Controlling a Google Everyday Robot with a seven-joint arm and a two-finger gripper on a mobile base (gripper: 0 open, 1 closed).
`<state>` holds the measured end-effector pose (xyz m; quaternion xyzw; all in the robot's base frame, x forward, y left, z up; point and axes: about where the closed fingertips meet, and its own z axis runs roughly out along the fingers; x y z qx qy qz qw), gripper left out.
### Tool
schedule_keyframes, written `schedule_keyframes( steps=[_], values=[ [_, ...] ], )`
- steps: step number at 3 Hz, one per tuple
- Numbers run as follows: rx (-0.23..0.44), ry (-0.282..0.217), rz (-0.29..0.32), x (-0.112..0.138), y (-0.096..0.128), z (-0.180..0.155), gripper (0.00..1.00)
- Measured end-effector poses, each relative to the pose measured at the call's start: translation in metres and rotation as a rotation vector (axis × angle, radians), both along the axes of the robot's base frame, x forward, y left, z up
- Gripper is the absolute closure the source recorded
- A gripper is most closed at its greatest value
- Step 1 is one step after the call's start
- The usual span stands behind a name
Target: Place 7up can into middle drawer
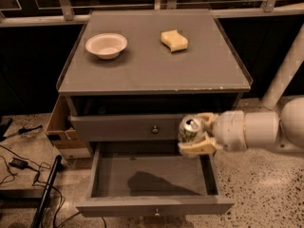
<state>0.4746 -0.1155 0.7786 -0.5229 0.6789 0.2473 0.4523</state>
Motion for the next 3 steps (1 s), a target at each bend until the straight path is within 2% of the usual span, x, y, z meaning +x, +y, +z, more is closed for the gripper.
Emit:
schedule_keyframes(
  steps=[1,2,3],
  values=[
    [-0.017,0.044,0.012,-0.0149,0.0073,-0.0732,1.00],
    [-0.017,0.044,0.012,-0.0148,0.0072,-0.0733,1.00],
    [-0.024,0.014,0.005,-0.0123,0.0062,-0.0829,1.00]
  ],
)
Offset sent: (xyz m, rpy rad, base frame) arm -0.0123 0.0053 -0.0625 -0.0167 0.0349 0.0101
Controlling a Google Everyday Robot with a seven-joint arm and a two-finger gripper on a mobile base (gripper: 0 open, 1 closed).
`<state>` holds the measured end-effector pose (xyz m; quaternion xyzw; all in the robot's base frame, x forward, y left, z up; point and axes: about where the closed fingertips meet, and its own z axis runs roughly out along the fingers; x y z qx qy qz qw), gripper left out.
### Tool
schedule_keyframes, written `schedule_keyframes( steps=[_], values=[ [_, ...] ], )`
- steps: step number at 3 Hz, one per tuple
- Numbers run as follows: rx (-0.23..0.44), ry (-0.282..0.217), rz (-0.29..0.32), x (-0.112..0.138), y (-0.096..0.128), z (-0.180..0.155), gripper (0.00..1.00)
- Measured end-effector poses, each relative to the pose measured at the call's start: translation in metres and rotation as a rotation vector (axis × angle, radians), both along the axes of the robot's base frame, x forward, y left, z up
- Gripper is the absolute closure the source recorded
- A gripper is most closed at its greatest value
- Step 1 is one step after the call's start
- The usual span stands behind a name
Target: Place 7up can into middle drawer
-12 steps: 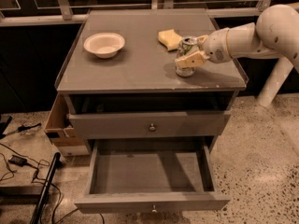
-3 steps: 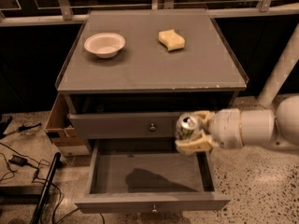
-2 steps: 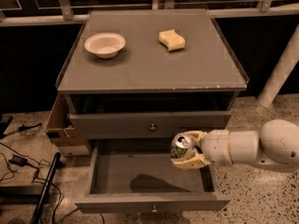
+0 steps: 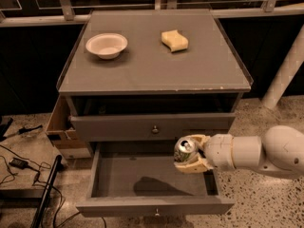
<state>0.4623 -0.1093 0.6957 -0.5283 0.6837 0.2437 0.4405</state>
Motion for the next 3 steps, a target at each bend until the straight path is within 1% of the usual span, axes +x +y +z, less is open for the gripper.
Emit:
schedule_keyframes(
  steps=[1,2,3],
  values=[
    [0.013,-0.064,-0.008,0.012,0.002,-0.021,1.00],
    [0.043,-0.113,0.003,0.030,0.011,-0.048,1.00],
    [0.081,-0.106,0.032,0.040,0.030,-0.083,1.00]
  ],
)
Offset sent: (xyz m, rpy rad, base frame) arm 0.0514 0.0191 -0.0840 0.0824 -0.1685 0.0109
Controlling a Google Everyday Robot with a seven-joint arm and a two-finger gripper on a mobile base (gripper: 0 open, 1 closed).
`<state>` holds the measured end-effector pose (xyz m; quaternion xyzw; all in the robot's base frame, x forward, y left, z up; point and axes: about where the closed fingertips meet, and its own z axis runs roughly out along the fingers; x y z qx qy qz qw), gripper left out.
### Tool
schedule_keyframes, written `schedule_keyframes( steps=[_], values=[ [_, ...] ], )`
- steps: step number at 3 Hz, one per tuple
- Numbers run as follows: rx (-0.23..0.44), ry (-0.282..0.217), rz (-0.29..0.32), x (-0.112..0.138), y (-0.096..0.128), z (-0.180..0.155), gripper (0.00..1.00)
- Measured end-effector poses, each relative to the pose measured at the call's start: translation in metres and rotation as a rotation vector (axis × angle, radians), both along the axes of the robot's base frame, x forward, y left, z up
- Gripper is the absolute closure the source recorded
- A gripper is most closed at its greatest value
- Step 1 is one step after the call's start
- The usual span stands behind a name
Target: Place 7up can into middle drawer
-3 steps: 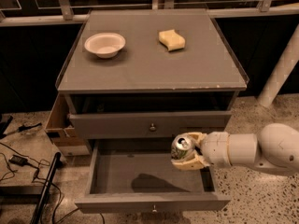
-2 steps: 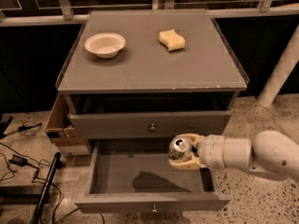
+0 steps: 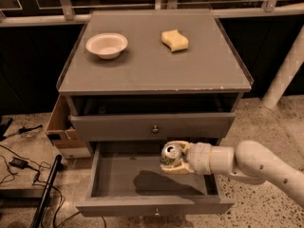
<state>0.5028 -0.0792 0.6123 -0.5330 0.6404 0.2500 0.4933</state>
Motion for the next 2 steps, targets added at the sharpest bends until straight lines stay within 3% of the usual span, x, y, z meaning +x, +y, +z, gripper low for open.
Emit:
schedule_keyframes(
  steps=[2],
  values=[
    [0.057,0.076,0.105,0.003,0.049,-0.088,1.00]
  ],
)
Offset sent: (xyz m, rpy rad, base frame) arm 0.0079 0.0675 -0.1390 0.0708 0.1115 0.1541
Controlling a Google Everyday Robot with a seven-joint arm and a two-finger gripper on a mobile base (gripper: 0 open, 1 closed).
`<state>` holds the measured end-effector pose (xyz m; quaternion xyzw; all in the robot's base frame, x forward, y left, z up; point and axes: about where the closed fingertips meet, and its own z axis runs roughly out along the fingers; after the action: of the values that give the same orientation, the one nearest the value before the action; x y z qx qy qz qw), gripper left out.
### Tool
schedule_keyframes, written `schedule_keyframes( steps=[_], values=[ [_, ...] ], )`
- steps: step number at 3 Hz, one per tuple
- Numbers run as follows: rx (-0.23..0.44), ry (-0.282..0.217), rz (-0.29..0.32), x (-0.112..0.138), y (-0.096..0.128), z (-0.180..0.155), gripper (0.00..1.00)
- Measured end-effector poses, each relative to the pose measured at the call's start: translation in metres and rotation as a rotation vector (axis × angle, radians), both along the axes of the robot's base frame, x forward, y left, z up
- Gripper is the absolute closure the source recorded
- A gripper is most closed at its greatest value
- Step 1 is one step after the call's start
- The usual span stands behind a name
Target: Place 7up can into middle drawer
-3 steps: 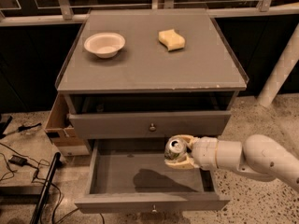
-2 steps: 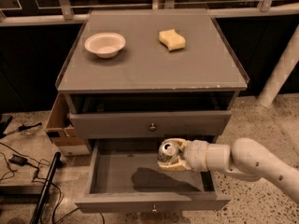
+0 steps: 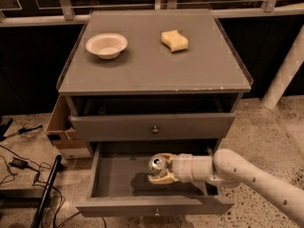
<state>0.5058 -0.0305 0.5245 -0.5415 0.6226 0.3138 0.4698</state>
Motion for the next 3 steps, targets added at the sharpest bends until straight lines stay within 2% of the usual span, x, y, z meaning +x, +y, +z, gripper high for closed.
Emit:
schedule_keyframes(
  steps=[1,3],
  values=[
    [-0.003,-0.007,0.000,0.001,0.000,-0.003,1.00],
    [-0.008,-0.053,0.019,0.021,0.005,-0.041,1.00]
  ],
)
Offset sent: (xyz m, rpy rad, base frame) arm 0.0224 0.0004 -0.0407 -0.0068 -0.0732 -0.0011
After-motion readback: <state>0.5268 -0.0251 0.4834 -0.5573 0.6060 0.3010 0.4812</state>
